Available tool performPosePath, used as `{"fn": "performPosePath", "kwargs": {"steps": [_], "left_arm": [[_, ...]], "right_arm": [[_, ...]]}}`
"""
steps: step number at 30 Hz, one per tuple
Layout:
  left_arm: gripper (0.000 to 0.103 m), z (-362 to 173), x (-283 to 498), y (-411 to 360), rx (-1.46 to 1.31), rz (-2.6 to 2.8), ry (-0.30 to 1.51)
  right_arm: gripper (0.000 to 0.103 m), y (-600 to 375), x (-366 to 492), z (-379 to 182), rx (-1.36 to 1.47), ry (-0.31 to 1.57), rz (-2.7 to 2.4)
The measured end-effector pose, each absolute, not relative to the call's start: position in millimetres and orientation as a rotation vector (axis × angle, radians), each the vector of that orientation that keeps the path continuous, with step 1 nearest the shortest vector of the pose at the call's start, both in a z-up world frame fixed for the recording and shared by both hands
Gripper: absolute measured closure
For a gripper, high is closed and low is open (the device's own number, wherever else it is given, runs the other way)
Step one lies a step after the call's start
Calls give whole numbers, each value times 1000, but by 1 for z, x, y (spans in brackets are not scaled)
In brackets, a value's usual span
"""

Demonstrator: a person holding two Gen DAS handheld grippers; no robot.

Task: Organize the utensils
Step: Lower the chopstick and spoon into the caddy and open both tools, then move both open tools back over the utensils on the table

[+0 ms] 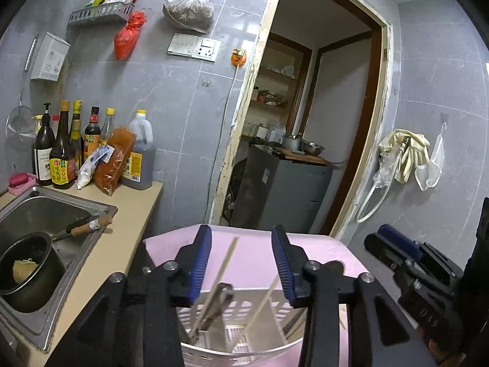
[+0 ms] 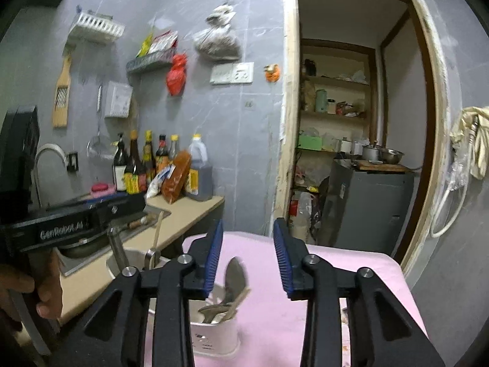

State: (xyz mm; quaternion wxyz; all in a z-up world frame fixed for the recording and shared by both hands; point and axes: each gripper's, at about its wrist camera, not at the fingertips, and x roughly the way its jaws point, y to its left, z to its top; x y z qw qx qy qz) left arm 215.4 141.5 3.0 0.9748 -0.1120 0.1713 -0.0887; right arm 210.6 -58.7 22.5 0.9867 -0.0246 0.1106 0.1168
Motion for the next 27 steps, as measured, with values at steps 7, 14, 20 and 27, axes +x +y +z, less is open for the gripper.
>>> {"fn": "performPosePath", "kwargs": {"steps": [7, 14, 20, 27], "left_arm": [[14, 29, 208, 108, -221, -135, 304], [0, 44, 202, 53, -183, -60, 219], [0, 42, 205, -2, -135, -55, 208], [0, 23, 224, -65, -78, -54, 270]], "right_arm": [[32, -120, 204, 46, -4, 171, 173], [5, -181, 201, 55, -33, 126, 77], [2, -233, 207, 51, -47, 141, 55], [2, -289, 231, 26, -73, 218, 71]]}}
